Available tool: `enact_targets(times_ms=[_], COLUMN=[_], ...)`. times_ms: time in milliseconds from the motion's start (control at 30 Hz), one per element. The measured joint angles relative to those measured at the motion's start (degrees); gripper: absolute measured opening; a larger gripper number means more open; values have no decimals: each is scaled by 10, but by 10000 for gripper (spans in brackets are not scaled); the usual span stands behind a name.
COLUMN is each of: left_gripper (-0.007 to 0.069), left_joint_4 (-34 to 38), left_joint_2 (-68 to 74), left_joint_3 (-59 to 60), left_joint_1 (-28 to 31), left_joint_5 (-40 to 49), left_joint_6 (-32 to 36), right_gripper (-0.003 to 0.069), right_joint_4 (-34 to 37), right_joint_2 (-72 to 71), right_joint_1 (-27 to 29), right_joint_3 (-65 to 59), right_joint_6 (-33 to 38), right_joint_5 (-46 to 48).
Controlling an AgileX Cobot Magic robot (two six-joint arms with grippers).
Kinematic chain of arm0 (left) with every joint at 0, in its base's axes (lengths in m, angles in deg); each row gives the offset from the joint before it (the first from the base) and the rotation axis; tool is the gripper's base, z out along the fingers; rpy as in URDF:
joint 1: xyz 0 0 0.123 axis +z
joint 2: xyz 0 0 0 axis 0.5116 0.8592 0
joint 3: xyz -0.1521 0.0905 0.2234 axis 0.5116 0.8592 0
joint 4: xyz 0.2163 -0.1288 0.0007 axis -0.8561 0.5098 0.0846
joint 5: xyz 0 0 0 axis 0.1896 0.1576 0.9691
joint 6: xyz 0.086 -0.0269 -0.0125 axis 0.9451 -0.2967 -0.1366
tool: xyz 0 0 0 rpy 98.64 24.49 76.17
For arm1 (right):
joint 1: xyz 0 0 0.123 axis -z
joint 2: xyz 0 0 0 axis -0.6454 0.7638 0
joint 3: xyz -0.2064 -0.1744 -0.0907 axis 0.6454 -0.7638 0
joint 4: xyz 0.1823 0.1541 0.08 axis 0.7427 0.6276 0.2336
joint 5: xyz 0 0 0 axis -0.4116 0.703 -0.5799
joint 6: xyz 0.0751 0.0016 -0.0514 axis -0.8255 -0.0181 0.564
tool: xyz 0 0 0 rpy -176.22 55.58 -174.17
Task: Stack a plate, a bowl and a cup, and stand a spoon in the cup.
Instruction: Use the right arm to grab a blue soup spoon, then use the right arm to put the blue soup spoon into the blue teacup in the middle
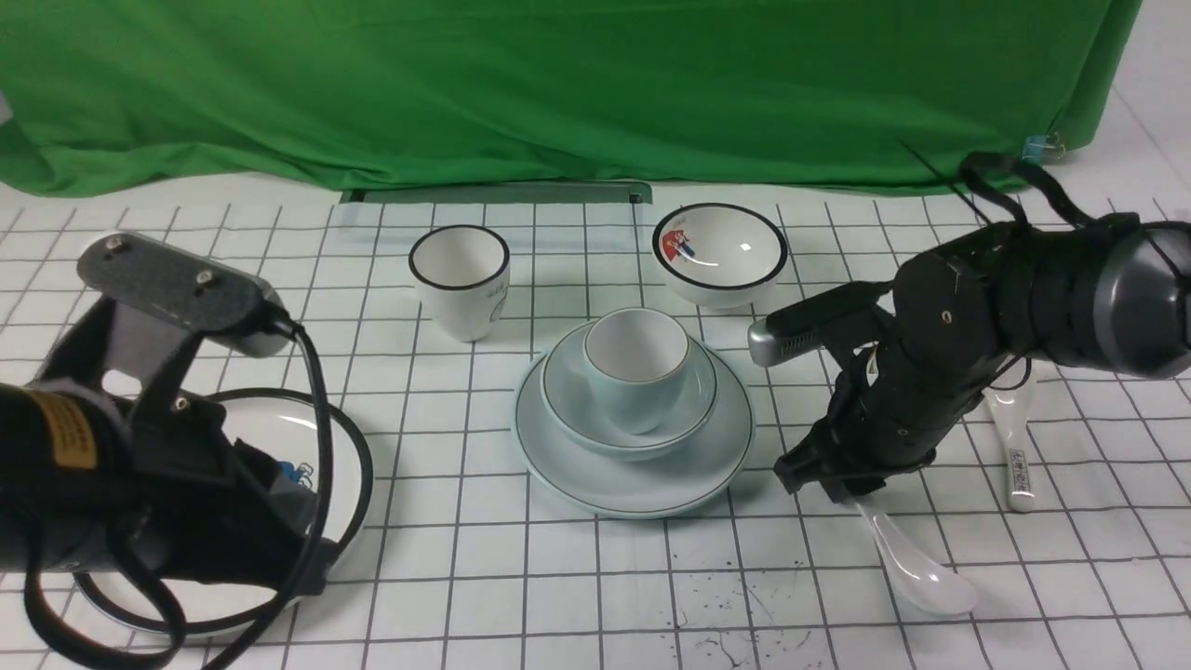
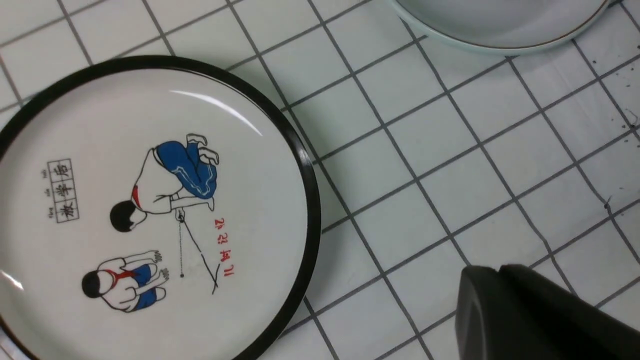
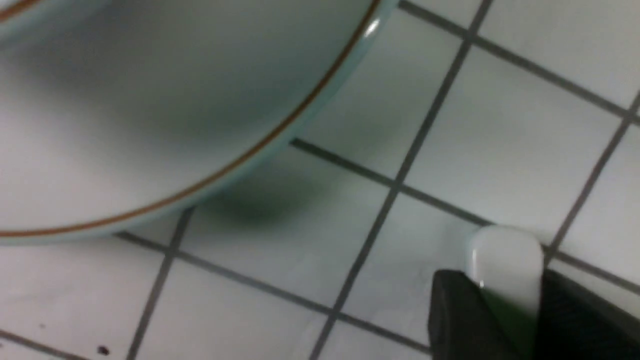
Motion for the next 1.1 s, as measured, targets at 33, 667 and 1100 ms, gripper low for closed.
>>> enact_targets(times_ms=[33, 667, 1100], left_gripper=[-34, -34, -34], left_joint_4=[0, 56, 58], left_joint_2=[-1, -156, -158], left_joint_3=[0, 158, 159], left_joint_1=[0, 0, 0], left_joint_5=[0, -303, -328], left_joint_6=[-1, -3, 2], right_gripper=[188, 188, 188], right_joint_4=[3, 490, 495], right_joint_2=[-15, -163, -43], right_joint_1=[0, -61, -175], right_joint_3=[2, 8, 8], right_joint_6=[3, 500, 493], right_joint_5=[-1, -370, -669])
